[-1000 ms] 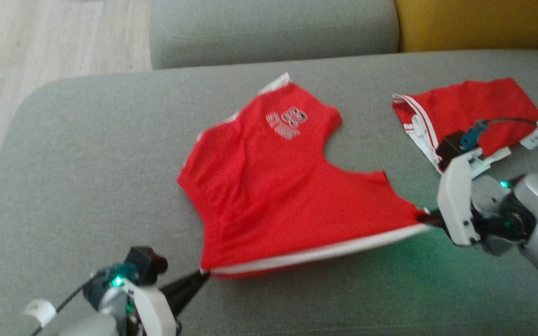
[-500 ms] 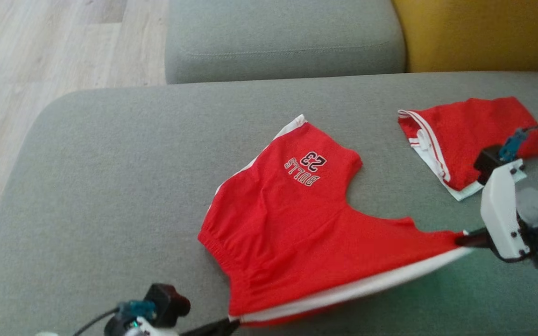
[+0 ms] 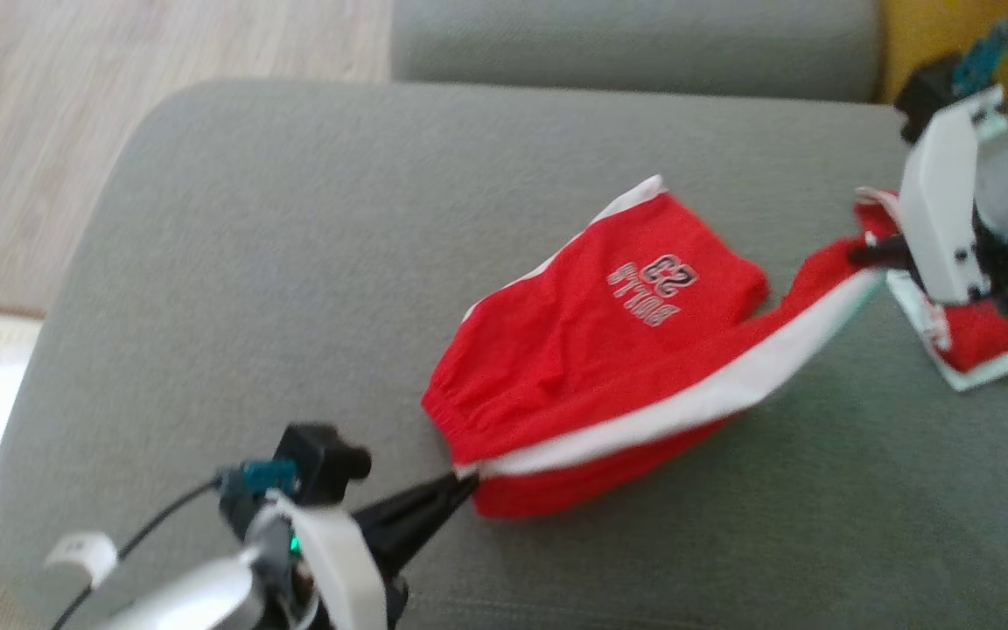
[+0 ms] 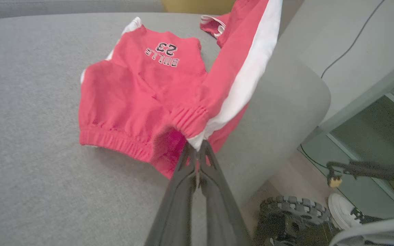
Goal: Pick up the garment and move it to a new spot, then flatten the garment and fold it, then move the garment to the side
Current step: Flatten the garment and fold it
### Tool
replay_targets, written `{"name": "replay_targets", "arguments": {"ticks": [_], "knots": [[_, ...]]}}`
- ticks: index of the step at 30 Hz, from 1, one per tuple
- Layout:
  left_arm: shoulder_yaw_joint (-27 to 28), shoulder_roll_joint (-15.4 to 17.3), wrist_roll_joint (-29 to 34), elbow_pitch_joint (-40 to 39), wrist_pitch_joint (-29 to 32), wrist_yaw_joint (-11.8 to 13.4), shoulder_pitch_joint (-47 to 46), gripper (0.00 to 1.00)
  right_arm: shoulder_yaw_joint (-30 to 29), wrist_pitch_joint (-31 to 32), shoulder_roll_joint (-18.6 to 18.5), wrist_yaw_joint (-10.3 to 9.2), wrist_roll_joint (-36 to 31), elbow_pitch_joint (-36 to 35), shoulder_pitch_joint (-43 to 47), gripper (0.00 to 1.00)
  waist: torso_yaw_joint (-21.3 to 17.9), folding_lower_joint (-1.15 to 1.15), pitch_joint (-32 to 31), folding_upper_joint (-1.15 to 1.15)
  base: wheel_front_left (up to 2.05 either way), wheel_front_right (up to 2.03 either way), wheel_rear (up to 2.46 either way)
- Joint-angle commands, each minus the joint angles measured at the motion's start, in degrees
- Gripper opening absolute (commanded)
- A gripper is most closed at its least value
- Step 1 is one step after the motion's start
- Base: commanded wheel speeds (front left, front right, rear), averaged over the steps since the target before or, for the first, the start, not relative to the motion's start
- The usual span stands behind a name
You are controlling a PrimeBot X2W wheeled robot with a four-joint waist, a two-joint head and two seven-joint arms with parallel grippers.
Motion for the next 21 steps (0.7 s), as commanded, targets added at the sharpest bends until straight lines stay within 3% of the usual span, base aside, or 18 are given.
{"name": "replay_targets", "arguments": {"ticks": [1, 10, 21], "knots": [[2.89, 0.63, 0.56, -0.44, -0.58, -0.65, -4.23, 0.0, -1.3, 0.3, 0.58, 0.0, -1.33, -0.17, -2.38, 0.0, 2.47, 0.01, 2.54, 0.0, 0.0, 0.0, 0.0], [3.75, -4.83, 0.19, 7.97, -2.22, -3.94, -10.88, 0.0, -1.04, -0.27, 6.16, 0.0, -9.35, 9.78, -12.17, 0.0, 6.43, 0.01, 8.04, 0.0, 0.0, 0.0, 0.0], [3.13, -9.8, -0.17, 17.63, -5.18, -5.84, -16.8, 0.0, 0.41, -6.1, 9.61, 0.0, -12.69, 19.16, -18.33, 0.0, 8.29, 0.01, 11.53, 0.0, 0.0, 0.0, 0.0]]}}
